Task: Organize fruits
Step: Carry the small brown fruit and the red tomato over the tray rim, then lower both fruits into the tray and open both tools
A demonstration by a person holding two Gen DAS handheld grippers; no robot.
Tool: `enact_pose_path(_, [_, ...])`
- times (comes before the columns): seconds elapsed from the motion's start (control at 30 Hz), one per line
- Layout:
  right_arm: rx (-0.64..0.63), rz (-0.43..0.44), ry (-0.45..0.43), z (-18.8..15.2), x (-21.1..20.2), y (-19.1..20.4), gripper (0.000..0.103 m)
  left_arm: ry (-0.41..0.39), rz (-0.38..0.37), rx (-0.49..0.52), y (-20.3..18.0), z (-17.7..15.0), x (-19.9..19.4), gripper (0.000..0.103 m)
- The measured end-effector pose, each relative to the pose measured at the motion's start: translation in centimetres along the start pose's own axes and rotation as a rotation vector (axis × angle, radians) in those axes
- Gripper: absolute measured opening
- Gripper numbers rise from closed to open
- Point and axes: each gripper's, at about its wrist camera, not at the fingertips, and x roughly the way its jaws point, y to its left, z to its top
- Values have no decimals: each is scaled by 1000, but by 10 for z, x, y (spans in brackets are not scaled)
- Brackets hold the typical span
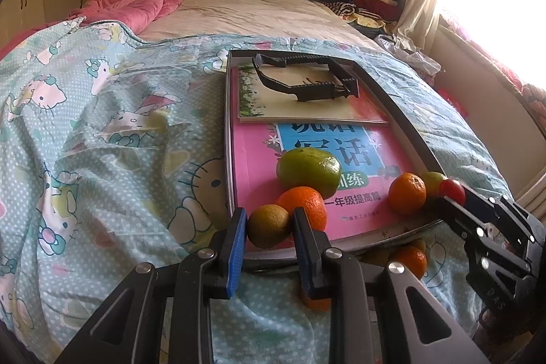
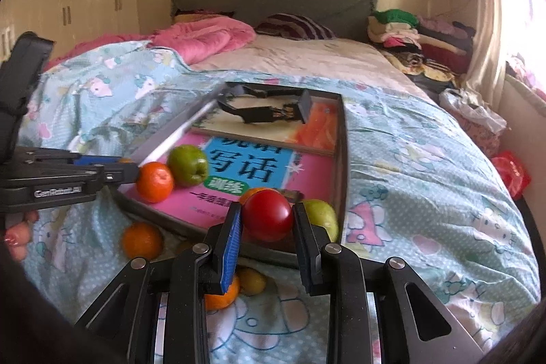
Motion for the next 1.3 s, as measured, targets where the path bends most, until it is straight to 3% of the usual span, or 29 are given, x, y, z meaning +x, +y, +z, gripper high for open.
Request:
enact_pose_path(0.33, [-14,0,29,-4,11,6,30,-3,2,-5,3,0,2,28])
enact_pose_path(0.87, [-5,-1,-1,-9,11,4,32,-12,-21,-17,3,-4,3,28])
enact_pose_path(1.03, [-12,4,-30,-12,3,7,48,-11,-25,-18,4,-4,2,28])
enact_pose_path(1.3, [3,14,-70,-14,-7,5,49,-7,-48,-24,3,-6,0,34])
